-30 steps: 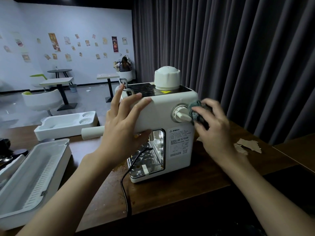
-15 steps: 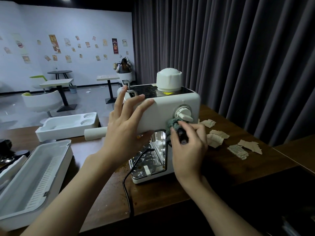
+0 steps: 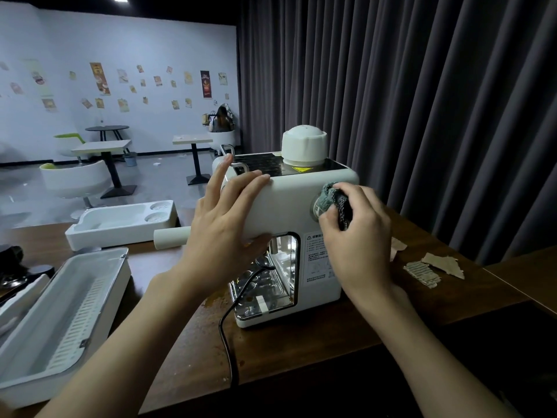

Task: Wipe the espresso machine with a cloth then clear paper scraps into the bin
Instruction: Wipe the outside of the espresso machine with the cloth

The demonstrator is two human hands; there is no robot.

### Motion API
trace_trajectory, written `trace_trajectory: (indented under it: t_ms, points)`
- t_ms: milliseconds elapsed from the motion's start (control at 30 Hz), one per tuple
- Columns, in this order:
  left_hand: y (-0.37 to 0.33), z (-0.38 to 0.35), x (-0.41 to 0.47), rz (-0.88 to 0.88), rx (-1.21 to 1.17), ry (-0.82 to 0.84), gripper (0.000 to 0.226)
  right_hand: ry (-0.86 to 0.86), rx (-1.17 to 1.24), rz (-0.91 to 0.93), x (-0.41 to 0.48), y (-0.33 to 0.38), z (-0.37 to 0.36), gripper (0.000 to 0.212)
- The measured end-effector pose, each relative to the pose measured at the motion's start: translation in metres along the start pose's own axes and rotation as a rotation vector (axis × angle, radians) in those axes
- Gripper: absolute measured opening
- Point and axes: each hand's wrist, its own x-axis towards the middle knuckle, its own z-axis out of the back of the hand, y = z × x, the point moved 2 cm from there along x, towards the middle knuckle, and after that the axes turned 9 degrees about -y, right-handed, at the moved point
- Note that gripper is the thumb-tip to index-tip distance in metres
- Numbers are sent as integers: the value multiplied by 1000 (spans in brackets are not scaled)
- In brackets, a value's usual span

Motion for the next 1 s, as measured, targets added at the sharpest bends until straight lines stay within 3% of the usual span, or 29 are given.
trace_trajectory:
  t_ms: [233, 433, 633, 833, 1000]
  points:
    - [2, 4, 2, 74, -91, 13, 95, 226, 107, 140, 17, -3, 18, 38]
    - [11, 17, 2, 70, -189, 122, 93, 156, -11, 234, 18, 7, -1, 42]
    - [19, 24, 5, 92, -264, 126, 100, 212, -164, 525, -17, 20, -18, 46]
    - [23, 24, 4, 106, -274, 166, 113, 78, -137, 357, -1, 28, -22, 44]
    - [23, 25, 5, 104, -309, 182, 114, 208, -148, 639, -12, 38, -31, 44]
